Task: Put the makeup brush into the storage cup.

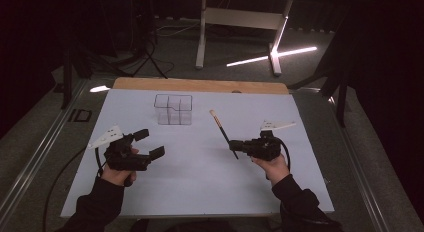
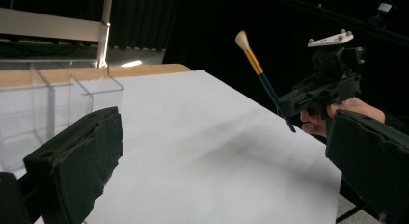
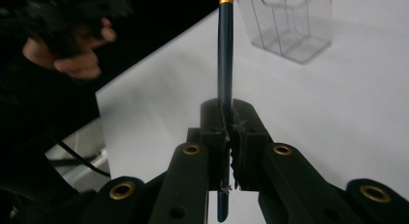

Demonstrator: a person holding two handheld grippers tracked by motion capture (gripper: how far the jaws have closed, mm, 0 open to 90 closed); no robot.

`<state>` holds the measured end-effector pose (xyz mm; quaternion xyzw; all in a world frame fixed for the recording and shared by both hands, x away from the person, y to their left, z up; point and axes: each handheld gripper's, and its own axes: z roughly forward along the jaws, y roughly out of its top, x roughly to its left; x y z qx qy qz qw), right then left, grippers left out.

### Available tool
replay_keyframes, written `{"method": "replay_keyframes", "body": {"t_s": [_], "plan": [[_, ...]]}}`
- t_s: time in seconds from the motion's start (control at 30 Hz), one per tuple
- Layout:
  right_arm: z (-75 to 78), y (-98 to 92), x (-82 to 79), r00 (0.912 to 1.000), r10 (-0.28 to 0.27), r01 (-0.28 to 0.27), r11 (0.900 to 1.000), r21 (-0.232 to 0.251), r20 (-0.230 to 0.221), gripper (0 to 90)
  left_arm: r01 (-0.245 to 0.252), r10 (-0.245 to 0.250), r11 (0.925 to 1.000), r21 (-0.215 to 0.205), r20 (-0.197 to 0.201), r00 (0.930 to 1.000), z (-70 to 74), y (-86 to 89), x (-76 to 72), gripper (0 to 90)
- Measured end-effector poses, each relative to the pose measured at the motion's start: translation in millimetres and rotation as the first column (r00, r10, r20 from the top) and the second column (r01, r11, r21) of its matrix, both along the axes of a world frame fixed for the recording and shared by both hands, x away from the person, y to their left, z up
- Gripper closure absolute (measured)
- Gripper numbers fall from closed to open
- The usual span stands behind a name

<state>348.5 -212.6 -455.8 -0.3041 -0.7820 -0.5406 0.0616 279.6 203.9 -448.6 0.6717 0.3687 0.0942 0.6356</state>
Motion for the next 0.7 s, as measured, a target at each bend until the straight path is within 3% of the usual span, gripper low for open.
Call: {"method": "replay_keyframes", "body": {"t_s": [0.03, 0.23, 0.27, 0.7], "plan": [[0.7, 0.9, -0.2, 0.9996, 0.001, -0.001, 1.0, 0.007, 0.03, 84.7, 0.005, -0.005, 1.0, -0.001, 0.005, 1.0, 0.4, -3.0, 2.1, 0.0], [0.9, 1.9, -1.6, 0.9976, 0.012, -0.014, 1.0, 0.027, 0.068, 84.7, 0.083, -0.083, 0.9964, -0.019, 0.01, 0.9965, -3.3, -21.0, 16.1, 0.0], [1.3, 2.7, -3.0, 0.9954, 0.02, -0.023, 0.999, 0.027, 0.094, 84.6, 0.099, -0.099, 0.9949, -0.021, 0.004, 0.9951, -4.4, -25.2, 19.6, 0.0], [1.7, 7.0, -5.3, 0.9917, 0.04, -0.043, 0.999, 0.026, 0.122, 84.7, 0.191, -0.191, 0.9815, -0.001, 0.006, 0.9815, -4.8, -68.9, 48.9, 1.6]]}}
